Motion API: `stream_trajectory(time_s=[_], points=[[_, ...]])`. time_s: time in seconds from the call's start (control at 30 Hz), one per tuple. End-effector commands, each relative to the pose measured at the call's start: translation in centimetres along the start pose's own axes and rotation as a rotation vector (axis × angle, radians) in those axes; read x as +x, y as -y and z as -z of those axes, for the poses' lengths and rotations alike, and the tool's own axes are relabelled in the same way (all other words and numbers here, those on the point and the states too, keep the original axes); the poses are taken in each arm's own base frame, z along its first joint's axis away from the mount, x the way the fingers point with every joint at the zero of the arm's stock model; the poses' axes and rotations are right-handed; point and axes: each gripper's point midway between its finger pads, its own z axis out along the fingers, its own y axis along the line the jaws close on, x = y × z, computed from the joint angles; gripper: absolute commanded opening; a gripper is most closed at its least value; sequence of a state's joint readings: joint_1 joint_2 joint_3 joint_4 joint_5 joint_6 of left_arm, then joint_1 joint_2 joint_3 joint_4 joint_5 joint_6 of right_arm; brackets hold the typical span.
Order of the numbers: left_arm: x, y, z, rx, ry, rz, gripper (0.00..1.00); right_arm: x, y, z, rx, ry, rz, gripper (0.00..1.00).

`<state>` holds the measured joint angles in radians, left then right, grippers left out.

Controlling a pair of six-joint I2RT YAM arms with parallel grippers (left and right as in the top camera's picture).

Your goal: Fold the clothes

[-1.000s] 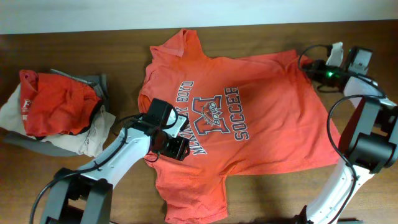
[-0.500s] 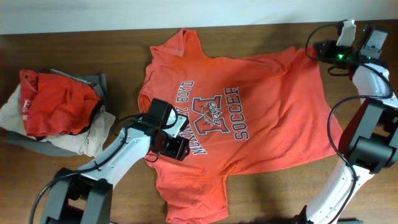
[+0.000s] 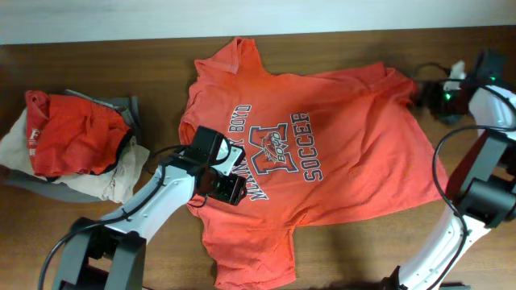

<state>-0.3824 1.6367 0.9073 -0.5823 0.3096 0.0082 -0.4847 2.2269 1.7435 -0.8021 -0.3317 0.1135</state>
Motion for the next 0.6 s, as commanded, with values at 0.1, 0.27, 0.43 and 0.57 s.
stream_trajectory(time_s=[0.1, 0.27, 0.43, 0.57], points=[[-0.3, -1.3, 0.2, -0.078, -0.006, -0.019, 0.67, 2.8, 1.6, 6.5, 0.057, -0.078, -0.118, 0.63], [-0.6, -3.2, 1.5, -0.211, -0.031, -0.014, 0.67, 5.2, 3.2, 12.1, 0.172, -0.104, -0.163, 0.63], [-1.4, -4.6, 2.0, -0.262, 0.008, 0.044, 0.70, 8.0, 4.9, 12.7, 0.230, -0.176, -0.243, 0.73], [-2.3, -5.8, 2.3, -0.264, 0.054, 0.113, 0.71, 9.7, 5.6, 9.9, 0.215, -0.207, -0.233, 0.73]])
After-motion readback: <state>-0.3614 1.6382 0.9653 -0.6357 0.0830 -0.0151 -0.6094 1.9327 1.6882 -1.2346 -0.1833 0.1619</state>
